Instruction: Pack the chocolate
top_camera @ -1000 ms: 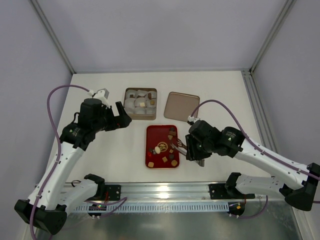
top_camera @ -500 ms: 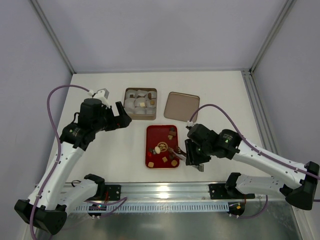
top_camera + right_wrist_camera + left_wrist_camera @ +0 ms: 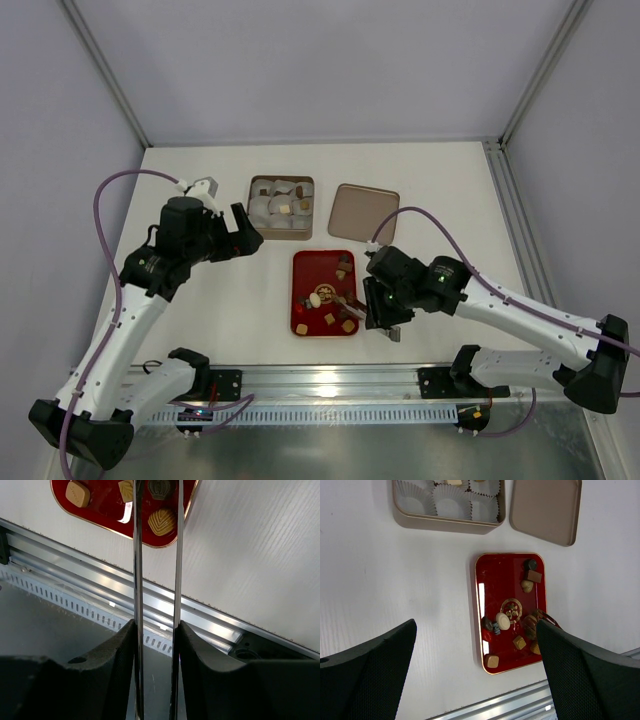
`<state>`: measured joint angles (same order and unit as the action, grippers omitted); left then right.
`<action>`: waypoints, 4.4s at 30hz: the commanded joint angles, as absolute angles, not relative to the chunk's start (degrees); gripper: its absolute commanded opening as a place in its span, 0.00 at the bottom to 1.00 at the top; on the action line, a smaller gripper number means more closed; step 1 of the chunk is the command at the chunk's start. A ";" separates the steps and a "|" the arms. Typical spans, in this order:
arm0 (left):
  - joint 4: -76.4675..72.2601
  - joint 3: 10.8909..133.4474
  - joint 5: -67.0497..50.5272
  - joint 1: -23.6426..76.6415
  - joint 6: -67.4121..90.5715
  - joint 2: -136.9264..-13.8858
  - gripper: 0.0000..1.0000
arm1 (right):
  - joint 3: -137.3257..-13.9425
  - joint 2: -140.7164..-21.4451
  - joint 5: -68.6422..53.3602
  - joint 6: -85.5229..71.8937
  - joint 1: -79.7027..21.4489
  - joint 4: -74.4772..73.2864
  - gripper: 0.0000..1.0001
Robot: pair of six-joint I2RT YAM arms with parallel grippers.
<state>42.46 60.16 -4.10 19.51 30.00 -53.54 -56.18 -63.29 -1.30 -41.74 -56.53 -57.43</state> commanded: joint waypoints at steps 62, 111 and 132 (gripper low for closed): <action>45.26 65.39 1.05 19.60 27.16 -51.85 1.00 | -118.12 -119.26 -3.78 -20.66 -45.79 -41.13 0.22; 44.21 65.74 0.18 19.60 28.48 -52.82 1.00 | -116.73 -111.12 1.65 -18.81 -45.09 -43.24 0.38; 41.75 63.99 -3.25 19.69 29.88 -53.79 1.00 | -78.94 -75.95 8.52 -19.51 -45.00 -50.17 0.38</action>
